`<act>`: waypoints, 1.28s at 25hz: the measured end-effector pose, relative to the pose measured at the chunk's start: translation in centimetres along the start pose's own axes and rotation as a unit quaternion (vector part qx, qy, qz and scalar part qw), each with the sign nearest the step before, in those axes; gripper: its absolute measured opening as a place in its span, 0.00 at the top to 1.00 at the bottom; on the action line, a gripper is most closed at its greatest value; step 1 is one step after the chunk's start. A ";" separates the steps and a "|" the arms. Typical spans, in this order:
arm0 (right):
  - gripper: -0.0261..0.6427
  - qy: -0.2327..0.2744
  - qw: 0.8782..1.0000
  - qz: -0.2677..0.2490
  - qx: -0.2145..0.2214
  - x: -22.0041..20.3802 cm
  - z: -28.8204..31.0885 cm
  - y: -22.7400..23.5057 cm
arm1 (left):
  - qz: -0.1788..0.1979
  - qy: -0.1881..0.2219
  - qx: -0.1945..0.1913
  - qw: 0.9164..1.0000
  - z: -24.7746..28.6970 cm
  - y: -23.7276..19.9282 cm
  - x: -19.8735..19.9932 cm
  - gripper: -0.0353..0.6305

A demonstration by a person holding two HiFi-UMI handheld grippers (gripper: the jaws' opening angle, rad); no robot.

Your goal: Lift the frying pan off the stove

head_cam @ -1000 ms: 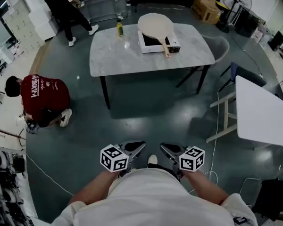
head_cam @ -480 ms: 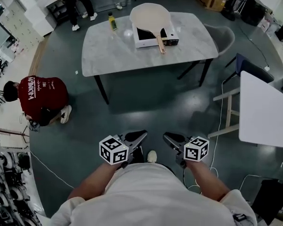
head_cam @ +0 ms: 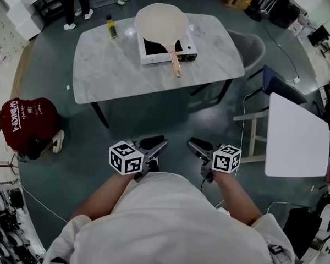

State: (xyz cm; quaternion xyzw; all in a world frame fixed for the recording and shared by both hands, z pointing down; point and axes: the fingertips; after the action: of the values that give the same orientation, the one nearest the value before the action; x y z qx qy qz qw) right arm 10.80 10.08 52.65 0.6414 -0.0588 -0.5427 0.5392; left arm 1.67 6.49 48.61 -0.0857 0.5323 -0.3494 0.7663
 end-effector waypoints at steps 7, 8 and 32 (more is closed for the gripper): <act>0.76 0.024 0.999 -0.005 -0.027 10.8 3.2 5.9 | 0.007 -0.014 -0.037 0.999 5.3 -5.4 6.9 0.77; 0.75 0.029 0.999 -0.002 -0.029 12.1 3.5 6.8 | 0.006 -0.016 -0.039 0.999 6.1 -6.1 7.4 0.76; 0.58 -0.115 0.972 0.125 0.161 32.5 20.2 27.6 | -0.230 0.014 0.050 0.972 28.6 -18.2 14.9 0.53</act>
State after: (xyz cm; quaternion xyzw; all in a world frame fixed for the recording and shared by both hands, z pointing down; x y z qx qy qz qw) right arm 22.61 -35.42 56.41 0.6404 -0.2866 -0.5247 0.4821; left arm 21.43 -23.23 58.51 -0.1627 0.4909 -0.5439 0.6609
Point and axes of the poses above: the fingertips, and each gripper's own axes: z forward along the fingers, y to its right, x out of its top, and after that the axes turned 15 degrees about x, right-handed
